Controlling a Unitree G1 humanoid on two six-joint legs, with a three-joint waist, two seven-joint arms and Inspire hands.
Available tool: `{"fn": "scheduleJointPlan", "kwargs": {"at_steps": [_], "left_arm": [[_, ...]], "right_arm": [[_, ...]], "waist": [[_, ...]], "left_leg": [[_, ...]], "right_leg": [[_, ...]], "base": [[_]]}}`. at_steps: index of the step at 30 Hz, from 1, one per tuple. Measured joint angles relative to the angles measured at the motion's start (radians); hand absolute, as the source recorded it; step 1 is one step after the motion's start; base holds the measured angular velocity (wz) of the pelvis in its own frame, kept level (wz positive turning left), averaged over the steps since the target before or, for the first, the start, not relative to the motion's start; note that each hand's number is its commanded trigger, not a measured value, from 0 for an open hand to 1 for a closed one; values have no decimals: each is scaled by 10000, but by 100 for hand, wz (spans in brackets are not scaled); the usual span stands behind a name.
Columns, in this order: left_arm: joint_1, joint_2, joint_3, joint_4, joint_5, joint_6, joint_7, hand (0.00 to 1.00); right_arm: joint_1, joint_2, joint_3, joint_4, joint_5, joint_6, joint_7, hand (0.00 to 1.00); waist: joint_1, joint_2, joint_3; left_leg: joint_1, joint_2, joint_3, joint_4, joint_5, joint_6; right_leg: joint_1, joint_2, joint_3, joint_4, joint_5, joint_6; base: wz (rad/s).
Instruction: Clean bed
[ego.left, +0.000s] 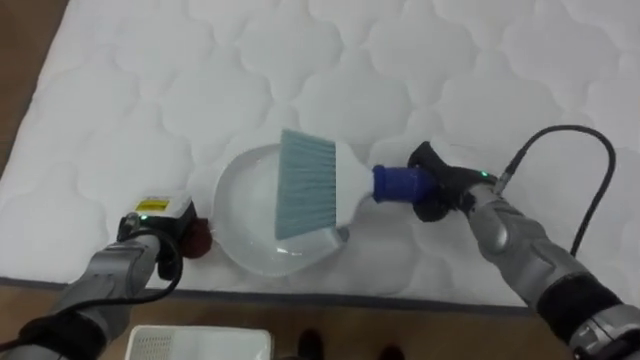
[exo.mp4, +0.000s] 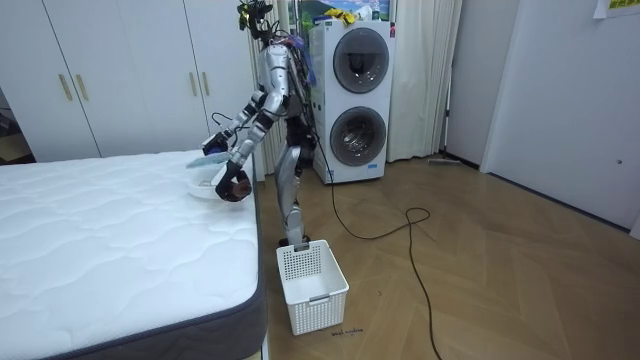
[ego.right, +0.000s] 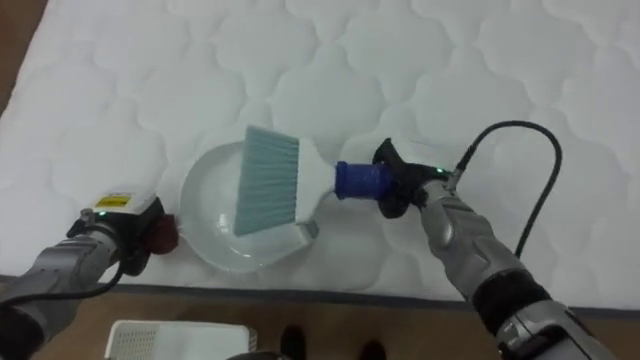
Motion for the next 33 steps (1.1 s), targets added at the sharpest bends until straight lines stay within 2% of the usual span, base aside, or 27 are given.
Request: {"fn": "scheduleJointPlan", "kwargs": {"at_steps": [1, 2, 3, 5, 7, 8, 10, 14, 16, 23, 26, 30, 33], "left_arm": [[132, 0, 39, -53, -5, 10, 9, 100], [400, -3, 93, -129, -5, 36, 17, 100], [553, -30, 109, -148, -6, 50, 15, 100], [691, -104, 225, -238, 8, 60, 15, 100], [1130, -151, 586, -638, -8, 68, -34, 100], [1230, -188, 652, -715, -8, 79, -43, 100], [1583, -376, 1004, -1052, 1, 300, -131, 100], [1774, -375, 1023, -1323, -8, 459, -247, 100], [2161, -363, 1270, -1811, -9, 500, -262, 100], [2878, -406, 1836, -2659, -57, 696, -529, 100], [3456, -602, 2590, -3268, -16, 748, -621, 100], [3713, -629, 2662, -3873, -105, 890, -856, 100], [3812, -648, 2660, -3885, -137, 937, -1068, 100]], "right_arm": [[131, 0, -47, 7, 177, 2, -140, 38], [392, 8, -127, 13, 525, 4, -368, 0], [622, 8, -339, 41, 805, 1, -505, 0], [888, 2, -834, 70, 1097, -9, -701, 0], [1200, -7, -1494, 43, 1627, -7, -922, 0], [1281, -11, -1626, 35, 1812, -6, -1000, 0], [1405, -11, -2153, 31, 2429, 19, -1315, 0], [1483, -41, -2642, 29, 3191, 22, -1805, 0], [1659, -91, -2721, 28, 3515, 22, -2013, 0], [2274, -109, -2751, -221, 4287, 129, -2200, 0], [2563, -109, -2781, -733, 4281, 160, -2200, 0], [2679, -110, -2843, -761, 4822, 270, -2282, 0], [2686, -110, -2845, -777, 5062, 314, -2548, 0]], "waist": [[-61, -15, -44], [-127, -41, -135], [-164, -86, -176], [-228, -101, -196], [-237, -149, -310], [-239, -170, -334], [-384, -211, -423], [-456, -219, -432], [-537, -218, -442], [-461, -228, -467], [-453, -229, -467], [-509, -209, -466], [-649, -189, -460]], "left_leg": [[89, 0, -3, -38, 0, 0], [324, 0, -7, -158, 0, 0], [570, -2, 1, -280, 0, -1], [833, -3, -7, -388, 0, -1], [1122, -9, 18, -581, 1, -2], [1218, -16, 29, -638, 1, -2], [1438, -23, 29, -743, -1, -5], [1867, -22, 21, -911, -11, -25], [2234, -11, 6, -1078, -26, -63], [2722, 38, -81, -1172, -103, -185], [2843, 59, -186, -1192, -139, -234], [2758, 7, -819, -924, -163, -277], [2739, -54, -926, -754, -172, -291]], "right_leg": [[102, 18, 11, -65, 8, 10], [342, 63, 25, -202, 42, 39], [583, 86, 24, -355, 59, 50], [890, 136, 22, -541, 99, 85], [1171, 169, 49, -718, 153, 114], [1256, 168, 51, -755, 155, 119], [1501, 236, 51, -906, 169, 146], [1949, 259, 55, -1127, 174, 156], [2359, 318, 44, -1388, 180, 165], [3039, 462, -8, -1766, 189, 155], [3262, 576, -24, -1917, 182, 153], [3658, 587, -596, -1913, 126, 118], [4063, 540, -1038, -1914, -87, 102]], "base": [[0], [0], [0], [0], [-5], [-4], [0], [0], [0], [3], [9], [54], [67]]}}
